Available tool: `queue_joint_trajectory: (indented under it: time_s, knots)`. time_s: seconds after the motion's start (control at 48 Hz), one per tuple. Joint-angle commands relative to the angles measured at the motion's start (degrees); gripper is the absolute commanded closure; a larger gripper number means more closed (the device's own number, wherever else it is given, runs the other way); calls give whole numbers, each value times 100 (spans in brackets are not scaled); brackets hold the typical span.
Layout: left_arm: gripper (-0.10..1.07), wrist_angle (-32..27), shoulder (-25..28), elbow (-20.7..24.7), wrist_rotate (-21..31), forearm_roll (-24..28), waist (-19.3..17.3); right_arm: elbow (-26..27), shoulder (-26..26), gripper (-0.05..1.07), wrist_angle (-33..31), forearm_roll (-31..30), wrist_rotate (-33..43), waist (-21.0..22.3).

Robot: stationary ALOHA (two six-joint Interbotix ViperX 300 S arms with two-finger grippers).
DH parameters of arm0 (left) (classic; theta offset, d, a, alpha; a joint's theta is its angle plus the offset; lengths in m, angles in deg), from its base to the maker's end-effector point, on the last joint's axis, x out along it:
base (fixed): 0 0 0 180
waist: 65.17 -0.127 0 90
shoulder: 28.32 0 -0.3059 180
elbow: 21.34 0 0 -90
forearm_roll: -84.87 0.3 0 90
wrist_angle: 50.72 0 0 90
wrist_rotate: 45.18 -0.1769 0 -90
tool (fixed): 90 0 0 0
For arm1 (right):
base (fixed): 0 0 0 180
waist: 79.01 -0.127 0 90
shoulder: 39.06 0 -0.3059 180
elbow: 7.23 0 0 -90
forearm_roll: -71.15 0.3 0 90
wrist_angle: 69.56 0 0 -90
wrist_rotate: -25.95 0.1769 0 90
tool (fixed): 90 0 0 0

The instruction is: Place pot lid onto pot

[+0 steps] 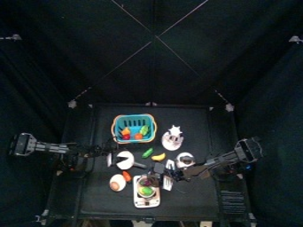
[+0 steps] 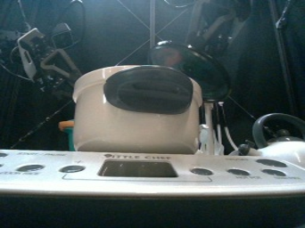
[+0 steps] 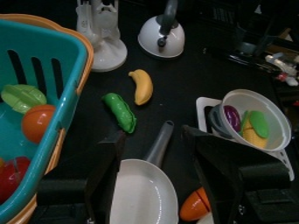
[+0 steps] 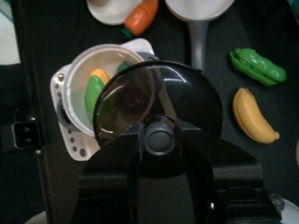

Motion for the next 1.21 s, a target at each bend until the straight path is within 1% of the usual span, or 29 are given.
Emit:
queue_joint_trajectory:
  time_s: [0.0, 0.104, 0.188, 0.396, 0.458, 0.521, 0.625, 0.771, 0.896, 1.0, 1.083, 1.104, 1.188]
  knots:
    - [8, 18, 0, 97, 0, -44, 26, 105, -141, 45, 149, -18, 9, -9]
    - [8, 18, 0, 97, -9, -79, 35, 237, -44, 45, 352, 0, 18, 35]
    - [8, -9, 0, 79, -9, -79, 35, 439, 88, 45, 422, 18, 18, 44]
    - [8, -141, -88, 53, -9, -79, 26, 1011, 694, 45, 413, 114, 0, 44]
    - [8, -158, -114, 44, -9, -70, 26, 1160, 809, 45, 352, 114, 0, 35]
    - [8, -176, -149, 26, -18, -70, 18, 1318, 905, 45, 193, 185, 0, 26]
    - [8, -237, -176, 0, -18, -70, -9, 1740, 1072, 45, -281, 545, -9, 18]
    - [8, -246, -193, -18, -26, -53, -35, 2250, 1354, 45, -940, 791, -26, 18]
    - [8, -255, -185, -53, -26, -44, -35, 2531, 1617, 45, -1222, 976, -44, 9]
    - [8, -255, -193, -97, -26, -44, -35, 2769, 1819, 45, -1380, 1248, -378, 9]
    - [8, -255, -185, -105, -35, -35, -35, 3032, 2039, 45, -1538, 1661, -686, 26]
    - [8, -255, -185, -105, -35, -26, -35, 3129, 2118, 45, -1652, 1784, -791, 44]
    - [8, -264, -193, -123, -35, 35, -35, 3384, 2303, 45, -2074, 1942, -1011, 53]
